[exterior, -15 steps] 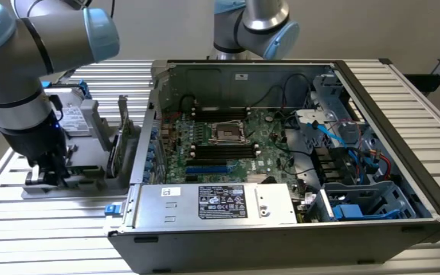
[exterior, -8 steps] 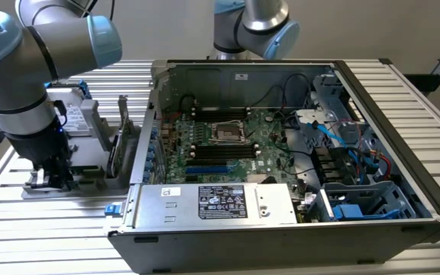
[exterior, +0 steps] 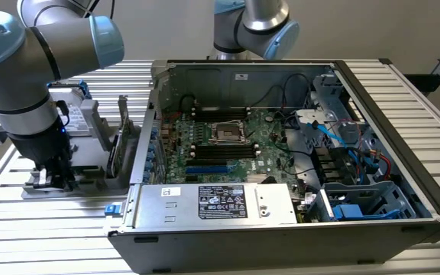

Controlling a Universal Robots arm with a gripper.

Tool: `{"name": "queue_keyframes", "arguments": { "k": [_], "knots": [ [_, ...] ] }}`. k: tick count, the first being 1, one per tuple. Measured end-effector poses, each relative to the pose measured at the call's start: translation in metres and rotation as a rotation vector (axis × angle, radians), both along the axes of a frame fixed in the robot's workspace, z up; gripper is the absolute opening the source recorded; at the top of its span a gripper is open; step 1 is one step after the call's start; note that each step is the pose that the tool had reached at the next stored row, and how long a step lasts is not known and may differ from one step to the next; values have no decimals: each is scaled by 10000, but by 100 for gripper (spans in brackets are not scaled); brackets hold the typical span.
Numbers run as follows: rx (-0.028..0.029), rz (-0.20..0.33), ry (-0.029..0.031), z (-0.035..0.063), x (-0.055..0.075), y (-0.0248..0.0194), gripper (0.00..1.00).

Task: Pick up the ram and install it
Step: 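Pick up the ram and move it above insertion slot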

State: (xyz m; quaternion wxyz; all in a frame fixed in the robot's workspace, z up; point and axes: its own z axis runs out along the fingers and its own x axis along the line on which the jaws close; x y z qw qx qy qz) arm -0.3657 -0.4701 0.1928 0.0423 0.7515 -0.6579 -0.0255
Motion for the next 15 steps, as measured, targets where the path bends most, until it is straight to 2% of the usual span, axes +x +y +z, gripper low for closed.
{"name": "queue_keyframes", "arguments": {
  "k": [5, 6, 7, 12, 14, 15],
  "knots": [
    [-1, -1, 2, 1, 0, 0, 31],
    [-1, -1, 2, 1, 0, 0, 33],
    [-1, -1, 2, 1, 0, 0, 39],
    [-1, 0, 1, 1, 0, 0, 39],
    [-1, 0, 2, 1, 0, 0, 37],
    [-1, -1, 1, 1, 0, 0, 30]
  ]
}}
